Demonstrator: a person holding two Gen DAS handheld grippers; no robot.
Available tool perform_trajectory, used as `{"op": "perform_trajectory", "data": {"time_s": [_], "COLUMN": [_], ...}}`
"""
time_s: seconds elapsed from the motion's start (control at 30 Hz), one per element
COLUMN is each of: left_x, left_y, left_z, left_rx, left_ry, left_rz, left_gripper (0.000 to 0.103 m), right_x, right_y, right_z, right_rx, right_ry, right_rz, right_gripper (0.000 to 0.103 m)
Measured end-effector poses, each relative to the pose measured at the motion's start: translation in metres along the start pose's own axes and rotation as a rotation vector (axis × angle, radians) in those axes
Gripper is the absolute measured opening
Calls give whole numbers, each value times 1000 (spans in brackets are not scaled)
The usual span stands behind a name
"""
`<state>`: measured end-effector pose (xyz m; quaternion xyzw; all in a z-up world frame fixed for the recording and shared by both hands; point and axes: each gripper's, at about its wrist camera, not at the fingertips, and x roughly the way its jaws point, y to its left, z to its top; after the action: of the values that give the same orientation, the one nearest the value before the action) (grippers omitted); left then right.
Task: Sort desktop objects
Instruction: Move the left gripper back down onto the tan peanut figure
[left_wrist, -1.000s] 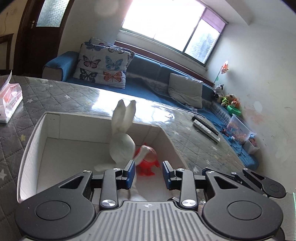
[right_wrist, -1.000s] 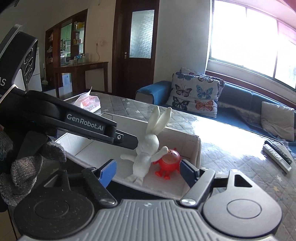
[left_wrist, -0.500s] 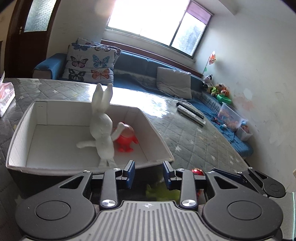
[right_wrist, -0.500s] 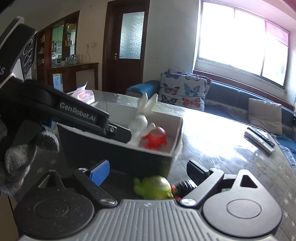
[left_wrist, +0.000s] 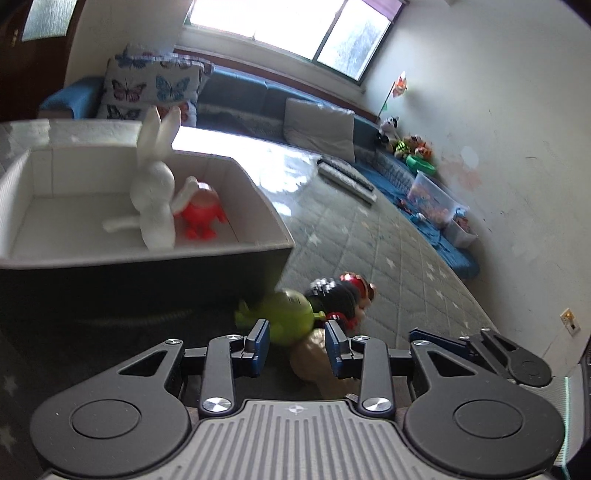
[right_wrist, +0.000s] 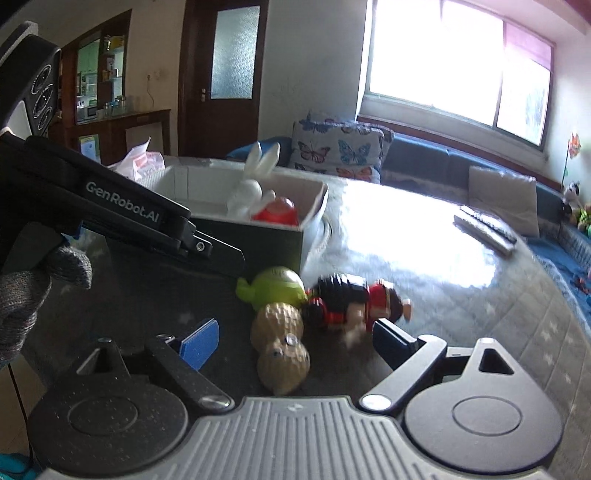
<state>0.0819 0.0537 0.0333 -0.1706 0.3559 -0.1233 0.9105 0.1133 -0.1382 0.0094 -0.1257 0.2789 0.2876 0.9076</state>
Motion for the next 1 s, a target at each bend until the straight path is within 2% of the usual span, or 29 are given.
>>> {"op": "perform_trajectory", "data": {"time_s": [0.1, 0.3, 0.43, 0.53, 0.83, 1.0], "left_x": [7, 17, 22, 26, 36, 42], "left_y": [-1, 0, 2, 3, 6, 7], "left_z": [-4, -6, -6, -4, -3, -4], "left_rx": [-13, -48, -79, -96, -128, -139], "left_ry": [26, 54, 59, 58, 74, 84], "left_rz": [-16, -51, -77, -84, -105, -100], "left_gripper": [36, 36, 36, 36, 36, 36], "right_x": [6, 19, 23, 24, 25, 26], "right_y": [0, 0, 0, -1, -2, -2], "right_z": [-8, -15, -15, -15, -13, -13], "right_rx": [15, 31, 43, 52, 63, 65], "right_ry": [26, 59, 67, 63, 65, 71], "right_rz": [12, 40, 54, 61, 71, 71], "right_gripper": [89, 78, 66, 65, 52, 50]}}
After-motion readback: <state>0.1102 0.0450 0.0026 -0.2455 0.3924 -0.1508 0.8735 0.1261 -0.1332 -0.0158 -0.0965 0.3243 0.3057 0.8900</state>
